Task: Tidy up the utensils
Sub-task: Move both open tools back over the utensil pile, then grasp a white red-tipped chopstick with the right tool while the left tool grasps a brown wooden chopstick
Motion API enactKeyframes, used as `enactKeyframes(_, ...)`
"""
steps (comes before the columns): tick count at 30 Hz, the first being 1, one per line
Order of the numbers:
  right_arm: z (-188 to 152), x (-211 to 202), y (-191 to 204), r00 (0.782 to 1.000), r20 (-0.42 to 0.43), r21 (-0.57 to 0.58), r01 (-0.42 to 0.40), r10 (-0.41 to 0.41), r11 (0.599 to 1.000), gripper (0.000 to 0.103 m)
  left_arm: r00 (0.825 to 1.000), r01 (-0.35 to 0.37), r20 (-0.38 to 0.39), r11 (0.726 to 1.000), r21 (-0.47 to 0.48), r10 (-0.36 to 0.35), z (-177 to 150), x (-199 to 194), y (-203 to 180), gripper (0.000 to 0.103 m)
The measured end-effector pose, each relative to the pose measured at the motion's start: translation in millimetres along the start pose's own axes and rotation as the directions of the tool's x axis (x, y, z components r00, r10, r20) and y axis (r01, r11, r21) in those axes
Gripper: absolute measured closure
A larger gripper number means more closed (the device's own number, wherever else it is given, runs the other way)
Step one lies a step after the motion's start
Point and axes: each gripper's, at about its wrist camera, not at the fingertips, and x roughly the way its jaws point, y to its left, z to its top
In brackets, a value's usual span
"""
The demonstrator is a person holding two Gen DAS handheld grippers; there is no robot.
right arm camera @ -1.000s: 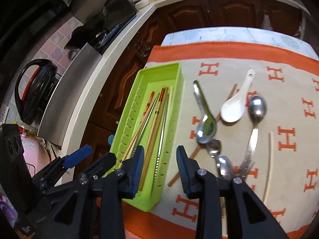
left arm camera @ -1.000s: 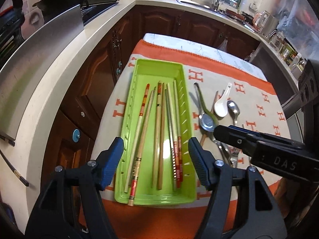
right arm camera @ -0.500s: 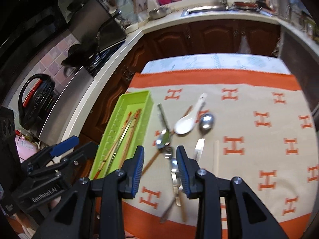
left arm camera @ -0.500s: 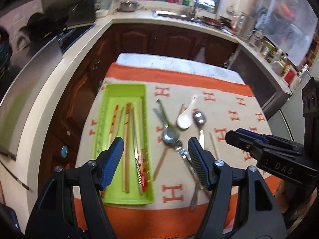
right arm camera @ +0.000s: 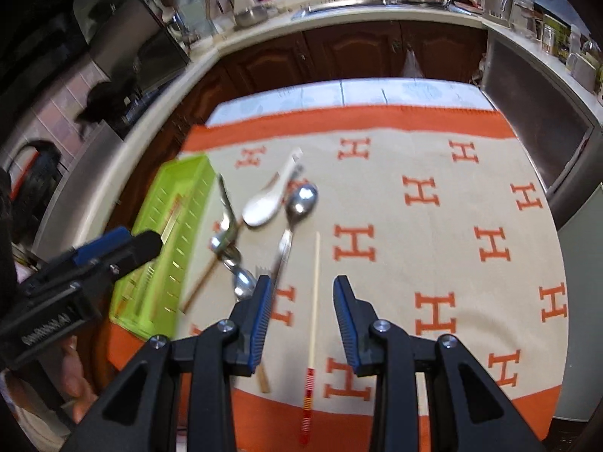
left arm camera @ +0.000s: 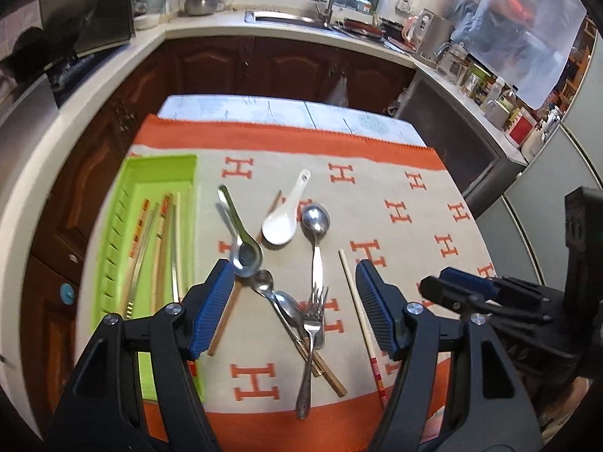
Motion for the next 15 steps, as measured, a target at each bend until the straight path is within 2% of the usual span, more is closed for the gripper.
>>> enactKeyframes(7, -26, 53, -1, 0.993, -0.118, -0.037, 0.02, -0.024, 0.999, 0.069, 0.99, -0.012, -0.14, 0.999, 0.044, 0.018, -30, 54, 12, 0.039)
enactKeyframes(11, -35, 80, 1, 0.983, -0.175, -0.07, 0.046, -0.057, 0.996, 0.07, 0.978, -0.031, -0.207, 0.999, 0.014, 0.034, -46, 79, 26, 0.039)
enactKeyframes(14, -42, 92, 5, 0.976, -0.188, -0.112, 0.091, -0.111, 0.99, 0.07, 0.97, -0.038, -0.239, 0.999, -0.001, 0.037, -53, 90, 36, 0.039)
enactKeyframes(15, -43, 92, 10, 0.978, -0.162, -0.141, 0.111, -0.133, 0.984, 0.07, 0.969, -0.041, -0.243, 0.999, -0.007, 0.038, -55, 94, 39, 0.039)
